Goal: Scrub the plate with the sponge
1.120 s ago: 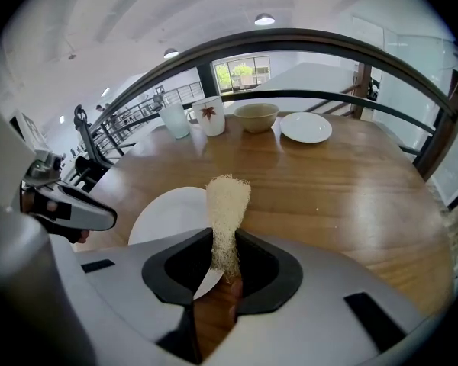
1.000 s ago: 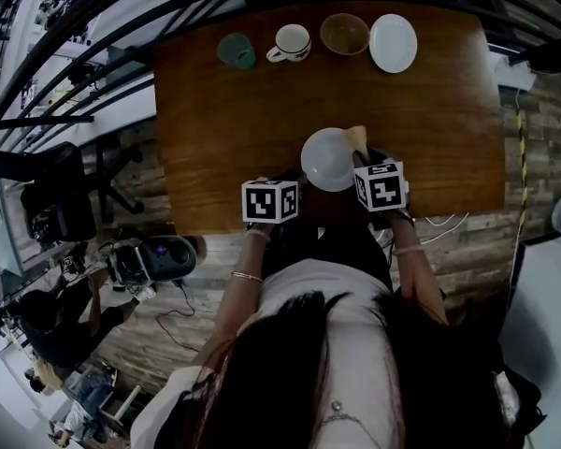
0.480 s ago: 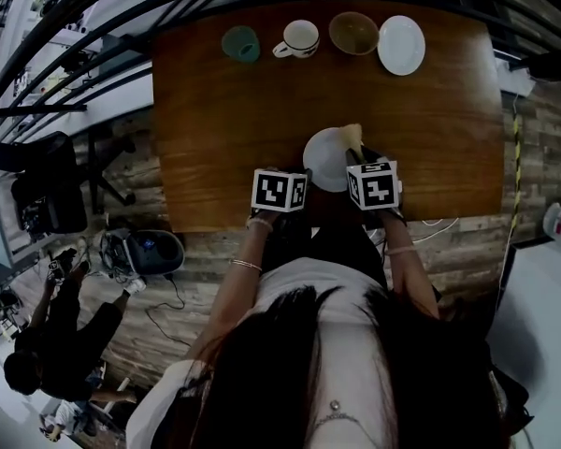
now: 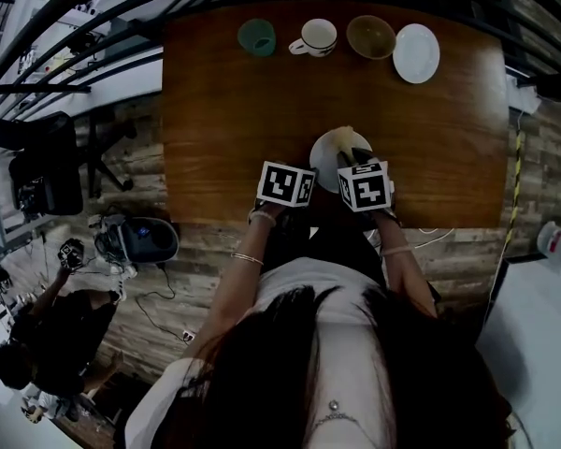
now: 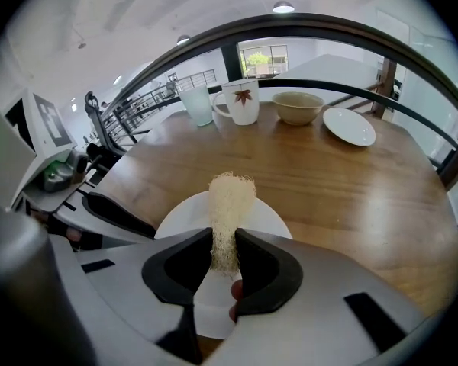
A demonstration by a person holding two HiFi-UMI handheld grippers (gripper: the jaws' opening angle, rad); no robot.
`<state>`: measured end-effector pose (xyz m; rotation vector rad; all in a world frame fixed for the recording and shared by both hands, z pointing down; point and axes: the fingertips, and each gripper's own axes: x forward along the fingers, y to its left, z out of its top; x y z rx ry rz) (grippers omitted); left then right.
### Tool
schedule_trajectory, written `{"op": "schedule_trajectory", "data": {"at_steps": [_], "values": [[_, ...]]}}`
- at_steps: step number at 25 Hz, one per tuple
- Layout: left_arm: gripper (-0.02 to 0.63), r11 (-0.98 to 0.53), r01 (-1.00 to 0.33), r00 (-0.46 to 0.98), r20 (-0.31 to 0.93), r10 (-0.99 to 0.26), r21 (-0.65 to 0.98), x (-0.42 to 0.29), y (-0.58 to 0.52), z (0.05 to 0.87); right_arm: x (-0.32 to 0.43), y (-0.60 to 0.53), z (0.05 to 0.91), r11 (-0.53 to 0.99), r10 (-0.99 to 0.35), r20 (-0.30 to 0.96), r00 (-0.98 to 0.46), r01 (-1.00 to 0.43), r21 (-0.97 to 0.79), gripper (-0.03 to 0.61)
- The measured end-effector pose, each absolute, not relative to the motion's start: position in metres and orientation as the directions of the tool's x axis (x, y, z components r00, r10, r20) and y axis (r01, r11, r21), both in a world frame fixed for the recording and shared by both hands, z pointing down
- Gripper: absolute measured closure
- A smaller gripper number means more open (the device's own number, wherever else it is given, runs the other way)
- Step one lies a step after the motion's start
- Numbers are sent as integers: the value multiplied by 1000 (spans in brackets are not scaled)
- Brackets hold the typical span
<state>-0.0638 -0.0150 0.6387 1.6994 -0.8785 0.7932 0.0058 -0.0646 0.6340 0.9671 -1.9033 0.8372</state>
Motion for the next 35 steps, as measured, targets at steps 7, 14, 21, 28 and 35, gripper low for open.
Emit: {"op": "schedule_trajectory", "data": {"at_steps": [7, 14, 21, 28, 35], "values": [[523, -211, -843, 531, 831, -166, 496, -58, -14, 638, -31, -53, 634, 568, -254, 863, -437, -789, -233, 476], [523, -211, -841, 533, 831, -162, 498, -53, -14, 637, -31, -48, 639, 603, -209, 874, -438, -762, -238, 477], [523, -207, -843, 530, 831, -167, 496, -55, -15, 635, 15, -67, 639, 522, -272, 898, -346, -837, -164, 477], [523, -207, -844, 529, 830, -178, 494, -56, -15, 635, 60, -85, 629, 415, -325, 911, -252, -904, -102, 477], [523, -205, -838, 539, 824, -174, 505, -56, -13, 637, 36, -74, 634, 467, -290, 915, -279, -876, -119, 477]]}}
